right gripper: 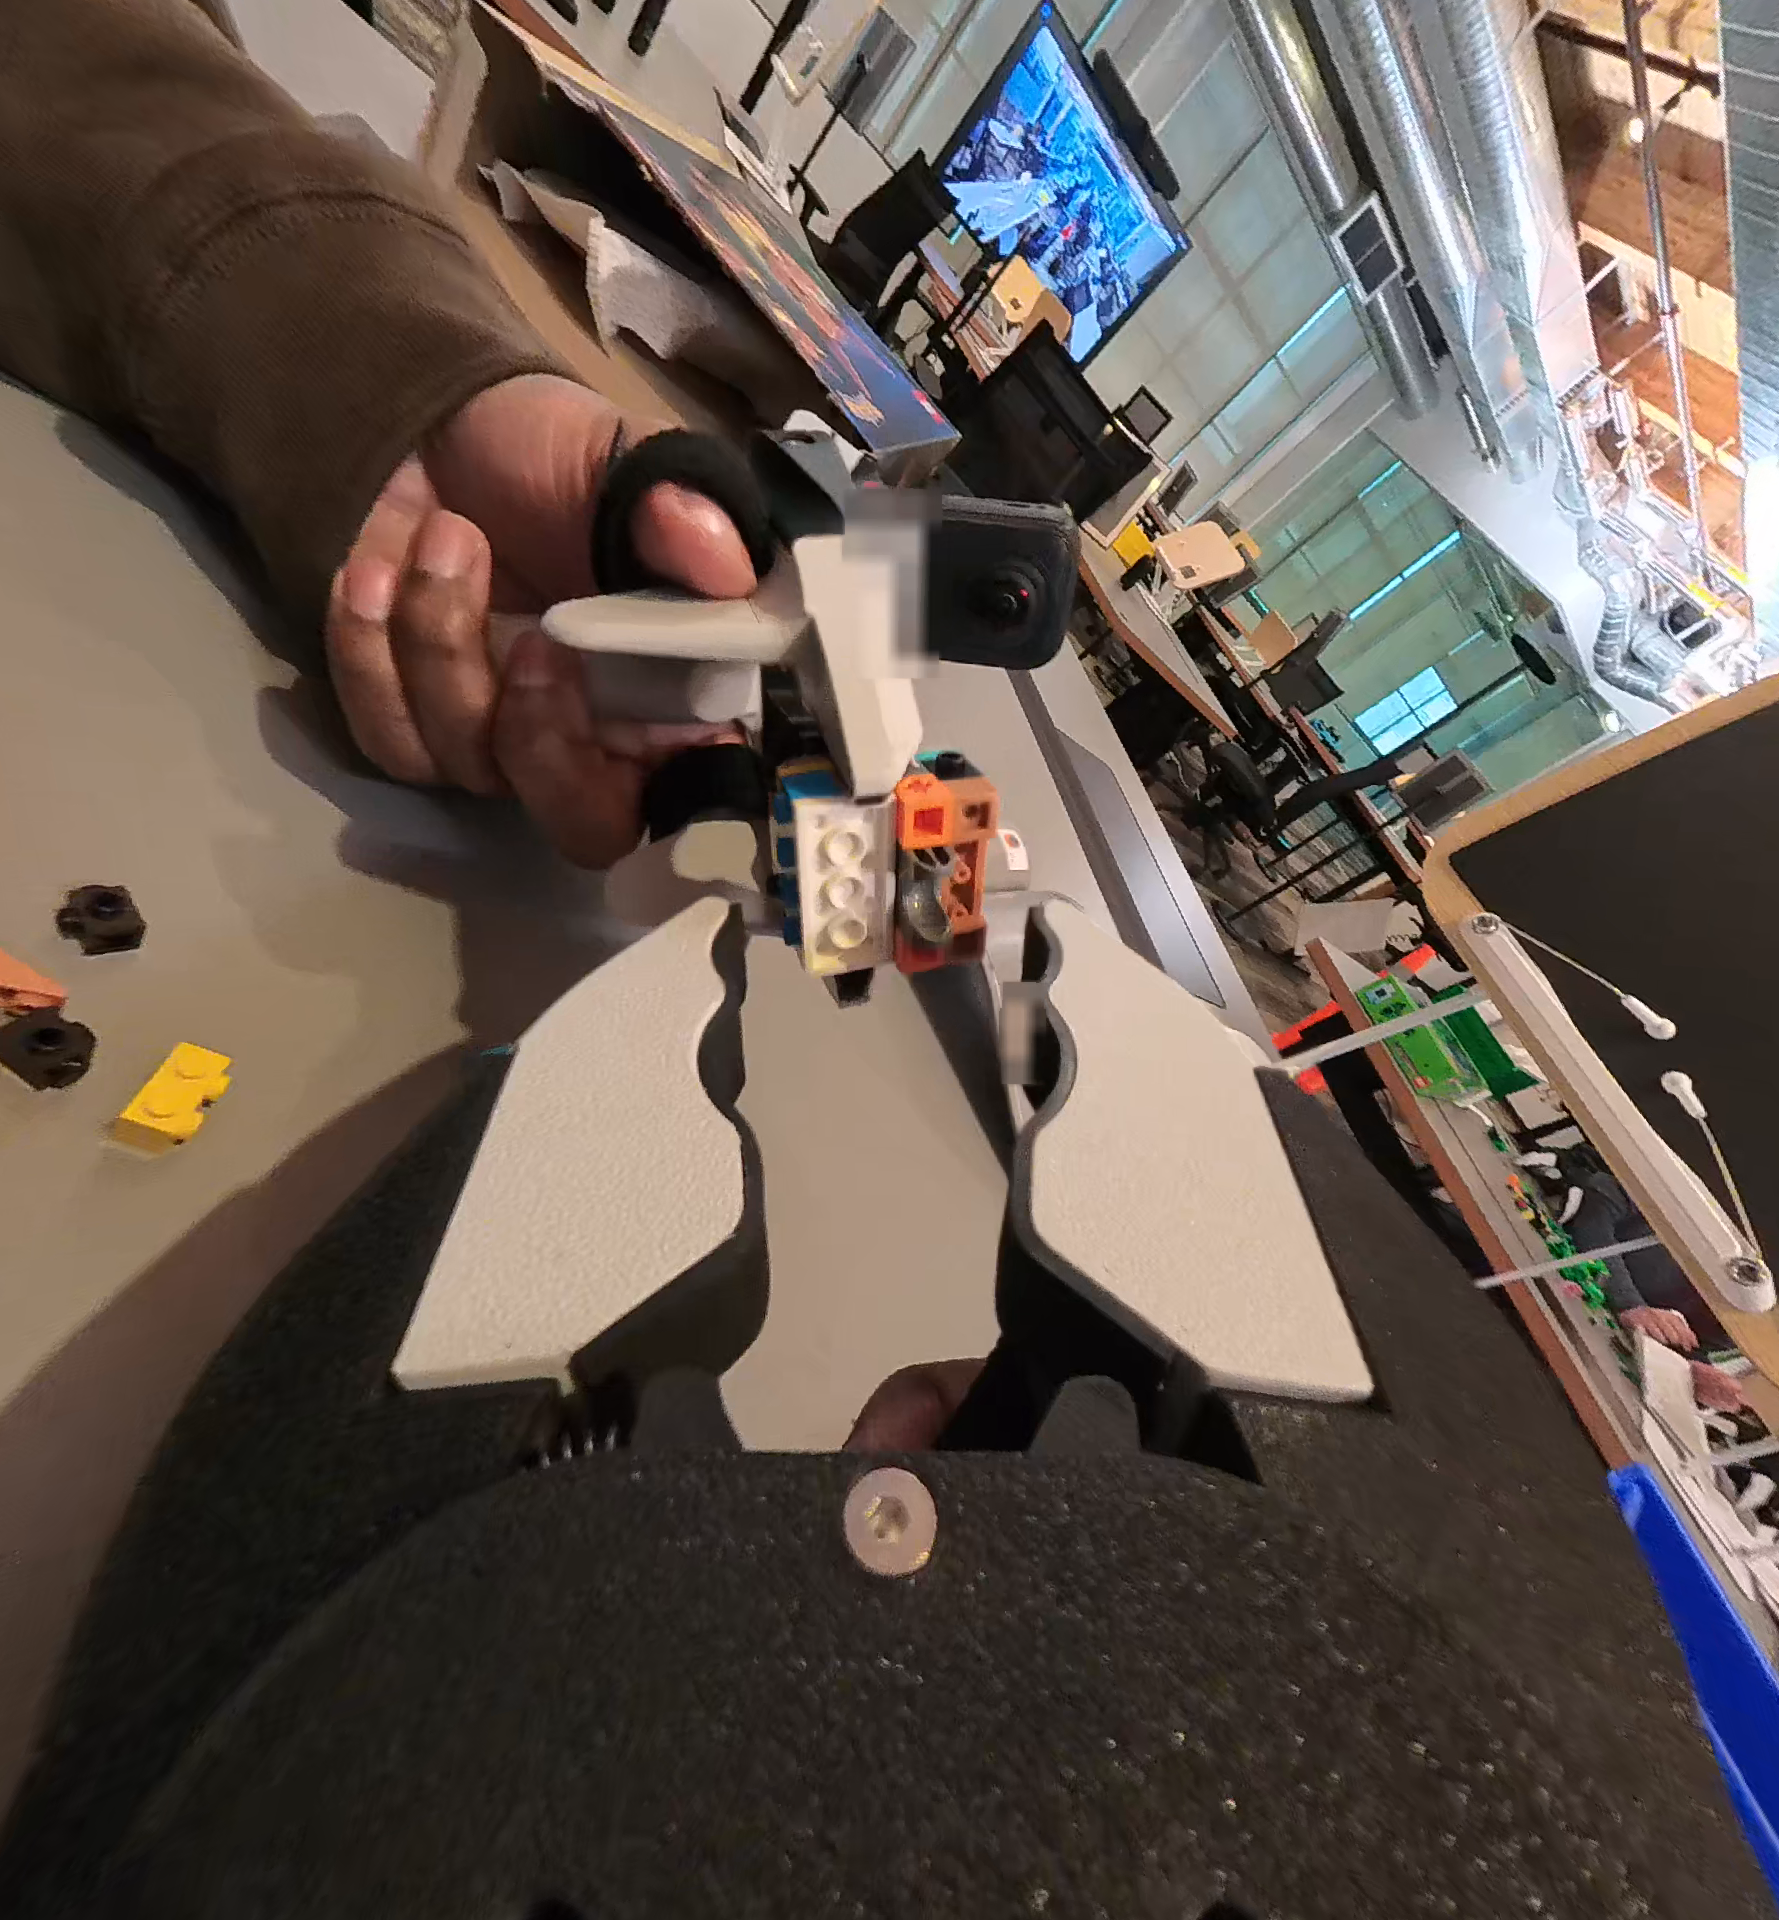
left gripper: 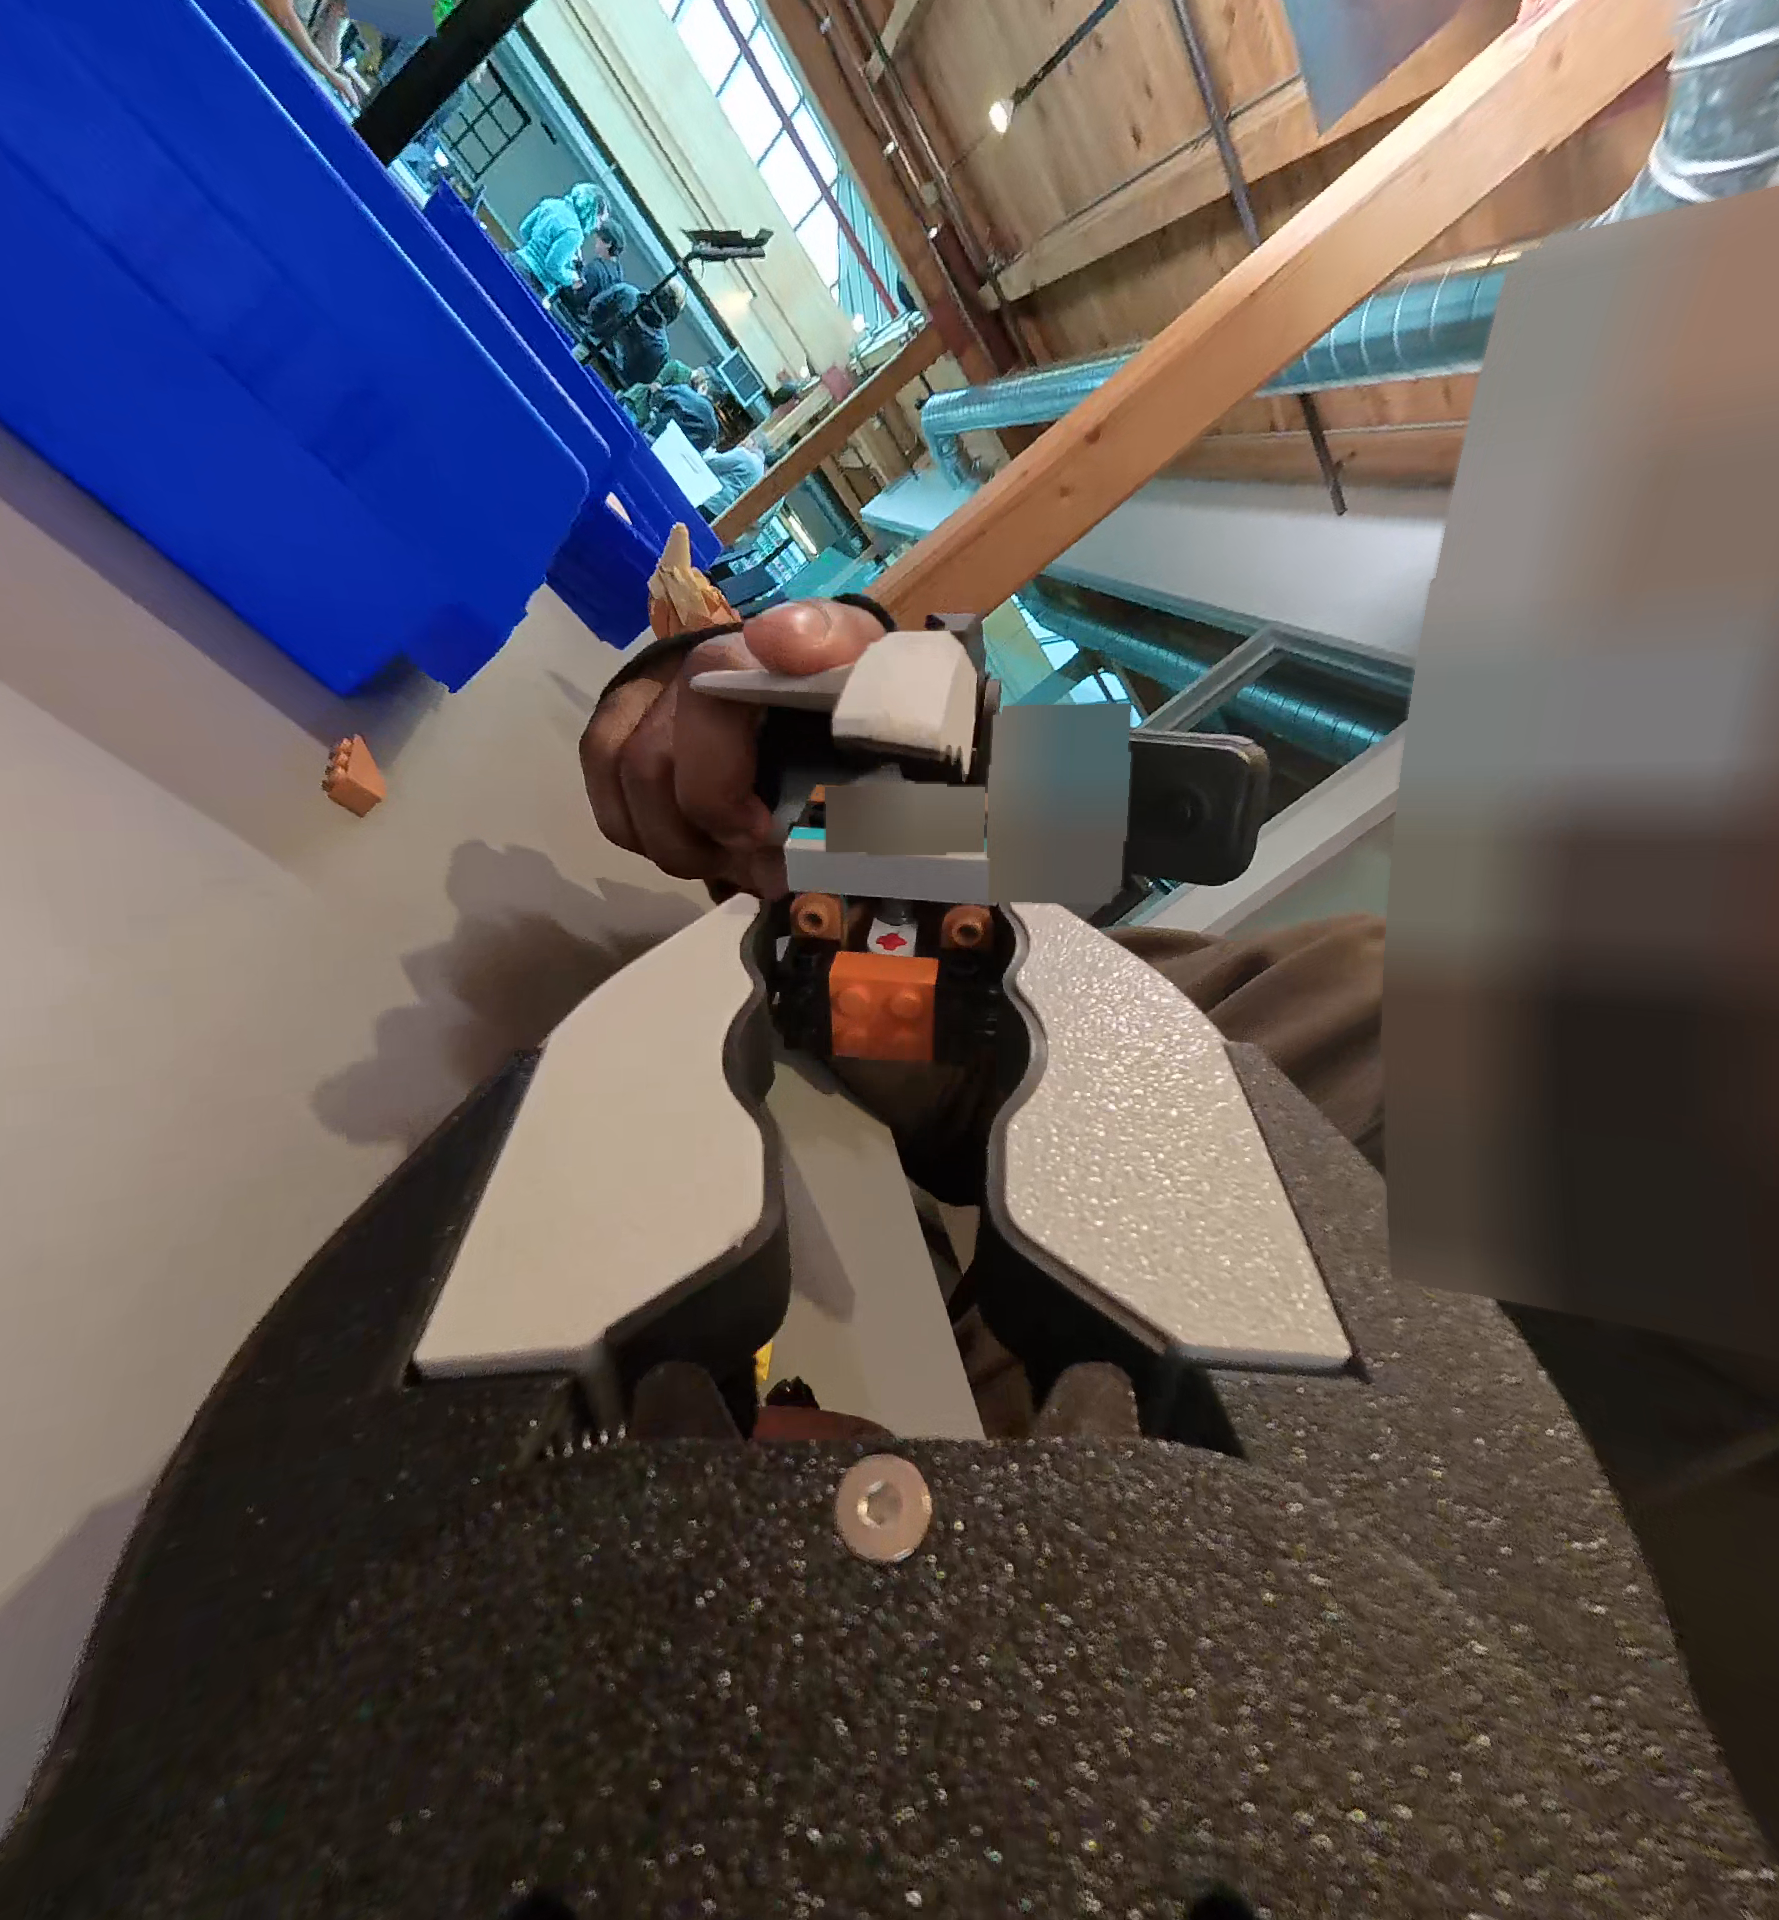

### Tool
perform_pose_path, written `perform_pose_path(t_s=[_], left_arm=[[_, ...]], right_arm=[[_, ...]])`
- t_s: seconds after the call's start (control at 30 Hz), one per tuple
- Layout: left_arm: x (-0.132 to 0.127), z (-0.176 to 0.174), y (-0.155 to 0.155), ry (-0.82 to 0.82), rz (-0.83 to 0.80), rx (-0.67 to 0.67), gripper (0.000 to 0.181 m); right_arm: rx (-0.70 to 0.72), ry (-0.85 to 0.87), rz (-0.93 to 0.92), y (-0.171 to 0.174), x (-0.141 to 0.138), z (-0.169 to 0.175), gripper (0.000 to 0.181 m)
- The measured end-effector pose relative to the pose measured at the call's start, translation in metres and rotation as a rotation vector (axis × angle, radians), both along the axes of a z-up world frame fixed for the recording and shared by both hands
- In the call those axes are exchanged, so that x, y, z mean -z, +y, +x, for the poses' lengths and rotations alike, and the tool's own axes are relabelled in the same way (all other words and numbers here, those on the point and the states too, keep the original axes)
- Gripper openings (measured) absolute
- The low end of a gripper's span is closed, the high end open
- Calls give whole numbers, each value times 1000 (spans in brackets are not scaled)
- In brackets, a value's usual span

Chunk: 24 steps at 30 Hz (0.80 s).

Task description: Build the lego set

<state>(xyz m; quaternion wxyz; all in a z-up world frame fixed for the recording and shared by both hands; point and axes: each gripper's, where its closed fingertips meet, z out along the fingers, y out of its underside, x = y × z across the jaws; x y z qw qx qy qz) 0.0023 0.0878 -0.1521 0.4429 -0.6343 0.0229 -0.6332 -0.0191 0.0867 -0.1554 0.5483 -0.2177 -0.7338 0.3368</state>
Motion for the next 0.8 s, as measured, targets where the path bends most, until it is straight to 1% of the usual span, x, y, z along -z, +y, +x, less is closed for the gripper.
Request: perform_pose_path(t_s=[0.1,0.17,0.23,0.3,0.4,0.5,0.57,0.67,0.8], left_arm=[[3,3,0,40,0,-1,40],[5,2,2,70,3,-24,40],[4,1,2,95,30,-38,41],[0,-4,4,127,80,-85,44],[-12,-14,2,168,203,-154,52],[-19,-19,0,266,320,-215,53],[-24,-22,-1,328,390,-264,55],[-24,-27,-1,499,502,-341,56],[-20,-30,-5,805,696,-412,59]], right_arm=[[-11,-14,-12,-3,2,0,38],[-2,-33,-33,-1,4,-1,37],[-6,-62,-105,0,6,-2,37],[-22,-91,-221,0,4,-3,37],[-31,-150,-439,3,1,-6,37],[-69,-218,-691,3,-6,-6,37],[-81,-271,-807,3,-5,-7,37],[-108,-371,-930,-2,2,-7,37],[-141,-442,-1065,-7,5,-8,37]])
